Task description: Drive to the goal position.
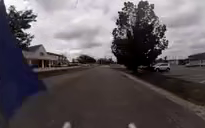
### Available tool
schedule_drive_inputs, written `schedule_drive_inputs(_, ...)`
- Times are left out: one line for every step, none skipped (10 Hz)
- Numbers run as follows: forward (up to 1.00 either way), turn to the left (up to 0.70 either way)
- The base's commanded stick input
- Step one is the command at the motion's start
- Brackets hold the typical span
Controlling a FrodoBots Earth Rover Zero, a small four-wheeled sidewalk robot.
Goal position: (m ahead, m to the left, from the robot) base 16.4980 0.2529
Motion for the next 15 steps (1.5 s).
schedule_drive_inputs(0.45, 0.00)
schedule_drive_inputs(0.45, 0.00)
schedule_drive_inputs(0.45, 0.00)
schedule_drive_inputs(0.45, 0.00)
schedule_drive_inputs(0.45, 0.00)
schedule_drive_inputs(0.45, 0.00)
schedule_drive_inputs(0.45, 0.00)
schedule_drive_inputs(0.45, 0.00)
schedule_drive_inputs(0.45, 0.00)
schedule_drive_inputs(0.45, 0.00)
schedule_drive_inputs(0.45, 0.00)
schedule_drive_inputs(0.45, 0.00)
schedule_drive_inputs(0.45, 0.00)
schedule_drive_inputs(0.45, 0.00)
schedule_drive_inputs(0.45, 0.00)
